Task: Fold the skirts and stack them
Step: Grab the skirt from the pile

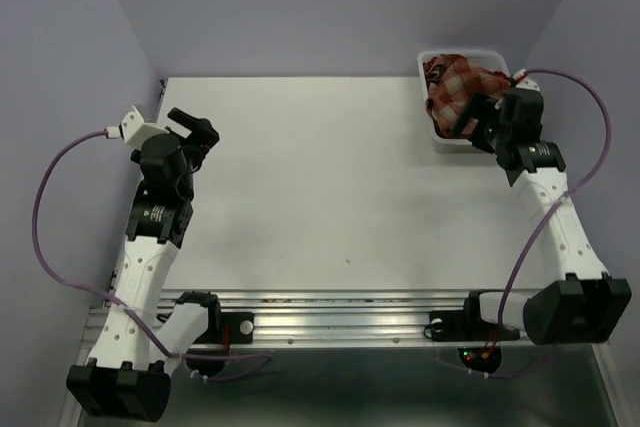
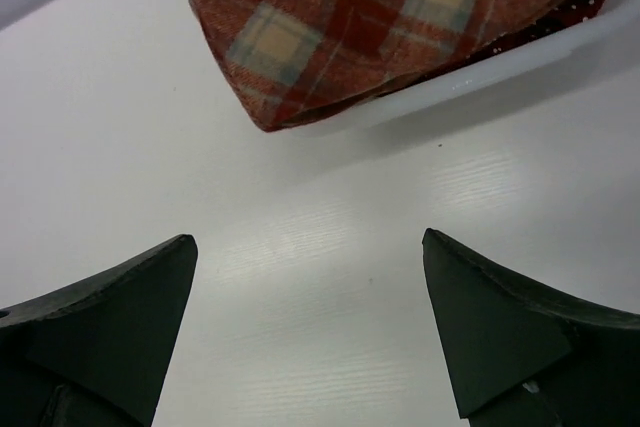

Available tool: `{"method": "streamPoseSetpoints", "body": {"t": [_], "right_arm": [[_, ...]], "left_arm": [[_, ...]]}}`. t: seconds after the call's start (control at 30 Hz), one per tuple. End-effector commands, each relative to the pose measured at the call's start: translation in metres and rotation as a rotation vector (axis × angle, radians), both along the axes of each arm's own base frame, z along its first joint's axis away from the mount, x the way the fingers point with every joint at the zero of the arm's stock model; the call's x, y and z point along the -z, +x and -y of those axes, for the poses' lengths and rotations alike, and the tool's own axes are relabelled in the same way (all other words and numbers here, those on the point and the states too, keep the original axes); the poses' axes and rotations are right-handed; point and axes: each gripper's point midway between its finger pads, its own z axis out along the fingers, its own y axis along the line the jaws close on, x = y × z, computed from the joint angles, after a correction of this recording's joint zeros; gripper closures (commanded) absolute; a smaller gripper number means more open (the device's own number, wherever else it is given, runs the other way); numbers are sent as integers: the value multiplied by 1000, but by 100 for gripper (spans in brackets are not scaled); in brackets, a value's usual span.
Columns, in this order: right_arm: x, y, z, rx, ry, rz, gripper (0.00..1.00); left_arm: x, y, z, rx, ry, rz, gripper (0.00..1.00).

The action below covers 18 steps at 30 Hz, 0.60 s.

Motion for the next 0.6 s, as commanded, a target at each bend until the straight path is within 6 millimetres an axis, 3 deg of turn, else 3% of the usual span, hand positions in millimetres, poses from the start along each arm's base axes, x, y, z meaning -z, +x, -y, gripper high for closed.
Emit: {"method": "streamPoseSetpoints", "body": {"t": [0.0,0.03,0.07,0.1,0.13,0.17,0.23,0.33,0.57], "right_arm": [[-34,42,-54,-201,-50,78,0],[-31,51,-56,-185,-88,65,0],[-9,67,-54,-152,-128,2,0],[-17,79,-57,-148,-133,17,0],[-13,88,-52,-113,-149,3,0],[5,102,-48,-84,-169,-39,0],[-1,118,-44,-28,-200,-30,0],[20,135,-23,75,-294,-90,0],[54,160,-10,140,-413,-163,4]], "left_arm": [[7,17,15,75,-10,-9,1],[12,20,16,79,-8,-26,1],[20,23,18,89,-11,-53,1],[23,25,20,96,-12,-64,1],[28,28,23,115,-13,-79,1],[30,29,25,124,-13,-85,1],[35,32,27,137,-11,-100,1],[39,33,28,143,-10,-111,1],[47,36,29,147,-4,-140,1]]}}
